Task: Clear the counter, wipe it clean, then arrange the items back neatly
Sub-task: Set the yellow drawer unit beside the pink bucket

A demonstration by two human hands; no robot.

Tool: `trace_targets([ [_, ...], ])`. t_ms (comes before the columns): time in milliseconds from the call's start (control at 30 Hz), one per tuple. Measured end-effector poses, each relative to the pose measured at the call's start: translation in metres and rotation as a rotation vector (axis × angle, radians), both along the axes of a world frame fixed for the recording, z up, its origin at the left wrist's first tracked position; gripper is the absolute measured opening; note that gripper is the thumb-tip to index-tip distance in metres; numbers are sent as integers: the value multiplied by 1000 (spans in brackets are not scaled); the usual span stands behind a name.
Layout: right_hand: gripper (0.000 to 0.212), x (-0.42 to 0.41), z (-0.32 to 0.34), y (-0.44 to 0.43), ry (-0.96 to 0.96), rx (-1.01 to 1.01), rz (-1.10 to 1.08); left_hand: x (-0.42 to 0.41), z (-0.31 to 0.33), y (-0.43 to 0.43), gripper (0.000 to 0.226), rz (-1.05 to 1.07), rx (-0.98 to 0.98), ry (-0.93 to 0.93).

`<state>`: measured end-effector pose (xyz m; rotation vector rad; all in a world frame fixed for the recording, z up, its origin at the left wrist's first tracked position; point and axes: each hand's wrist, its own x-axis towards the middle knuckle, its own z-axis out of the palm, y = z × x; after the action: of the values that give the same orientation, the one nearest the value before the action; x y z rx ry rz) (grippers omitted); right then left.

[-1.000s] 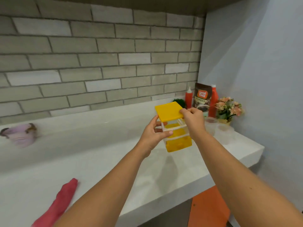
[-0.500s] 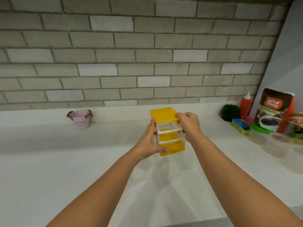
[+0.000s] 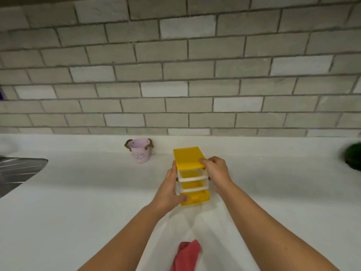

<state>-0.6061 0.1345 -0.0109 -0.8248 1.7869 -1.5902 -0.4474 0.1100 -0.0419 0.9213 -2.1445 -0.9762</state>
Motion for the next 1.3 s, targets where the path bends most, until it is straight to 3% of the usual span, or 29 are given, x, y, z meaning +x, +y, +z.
trace_targets([
  [133, 23, 21, -10, -42, 32, 44, -19, 18, -14, -49, 100, 8, -47, -9],
  [533, 27, 50, -24, -144, 42, 46, -158, 31, -39, -182, 99, -49, -87, -18],
  [633, 27, 49, -26, -159, 71, 81, -168, 28, -48, -198, 95, -98, -86, 43],
  [733, 25, 44, -26, -173, 80, 95, -169, 23, -58, -216, 108, -102, -51, 109],
  [867, 27, 39, -27, -184, 107, 102, -167, 16, -54, -223, 95, -88, -79, 123],
  [1033, 25, 37, -28, -192, 131, 111, -162, 12, -61, -235, 118, -78, -86, 152],
  [1200, 26, 34, -28, -200, 179, 138, -129, 7, -54, -235, 90, -29, -110, 141],
  [1300, 24, 33, -26, -200, 220, 161, -105, 10, -57, -235, 104, -60, -105, 164],
])
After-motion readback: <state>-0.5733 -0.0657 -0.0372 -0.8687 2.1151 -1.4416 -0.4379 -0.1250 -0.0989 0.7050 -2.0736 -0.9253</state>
